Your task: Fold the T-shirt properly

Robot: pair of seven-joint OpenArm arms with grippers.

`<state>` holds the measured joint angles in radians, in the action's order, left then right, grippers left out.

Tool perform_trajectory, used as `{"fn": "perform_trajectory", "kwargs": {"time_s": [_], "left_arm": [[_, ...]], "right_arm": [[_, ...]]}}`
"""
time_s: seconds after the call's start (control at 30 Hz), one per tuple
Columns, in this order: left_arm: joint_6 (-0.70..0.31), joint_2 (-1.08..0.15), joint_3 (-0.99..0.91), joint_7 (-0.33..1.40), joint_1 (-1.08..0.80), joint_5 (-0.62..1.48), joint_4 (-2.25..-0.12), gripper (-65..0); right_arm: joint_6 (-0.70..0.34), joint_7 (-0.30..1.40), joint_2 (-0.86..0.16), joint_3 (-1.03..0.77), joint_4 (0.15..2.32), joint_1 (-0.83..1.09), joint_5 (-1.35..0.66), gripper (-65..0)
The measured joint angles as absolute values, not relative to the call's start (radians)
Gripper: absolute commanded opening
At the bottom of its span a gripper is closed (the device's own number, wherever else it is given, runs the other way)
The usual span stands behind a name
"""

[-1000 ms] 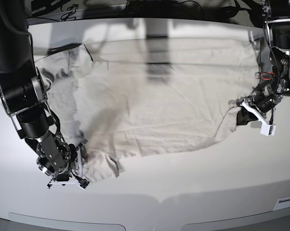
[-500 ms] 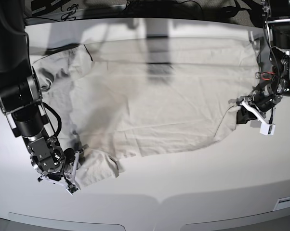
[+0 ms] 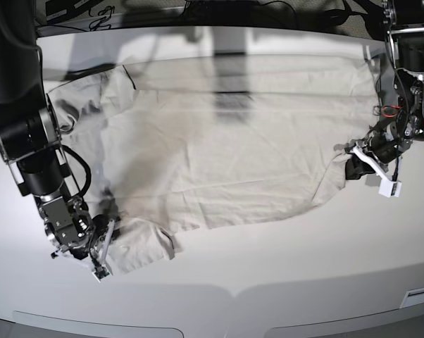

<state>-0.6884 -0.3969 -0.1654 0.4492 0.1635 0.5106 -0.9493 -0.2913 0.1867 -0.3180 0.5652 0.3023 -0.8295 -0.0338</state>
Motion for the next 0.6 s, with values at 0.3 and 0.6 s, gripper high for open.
{"fn": "perform_trajectory", "kwargs": {"time_s": [0.3,0.6], "left_arm": [[-0.688,-0.397,-0.165,0.449,0.163,0.511,-0.949,-65.0],[-0.688,-0.397,-0.165,0.449,0.163,0.511,-0.949,-65.0]], "right_arm": [[-0.284,0.176,-0.325,0.565,0.296,-0.808,-0.038,-45.1],[-0.288,0.176,-0.347,0.565,0.293,-0.815,-0.065,-43.3]]}}
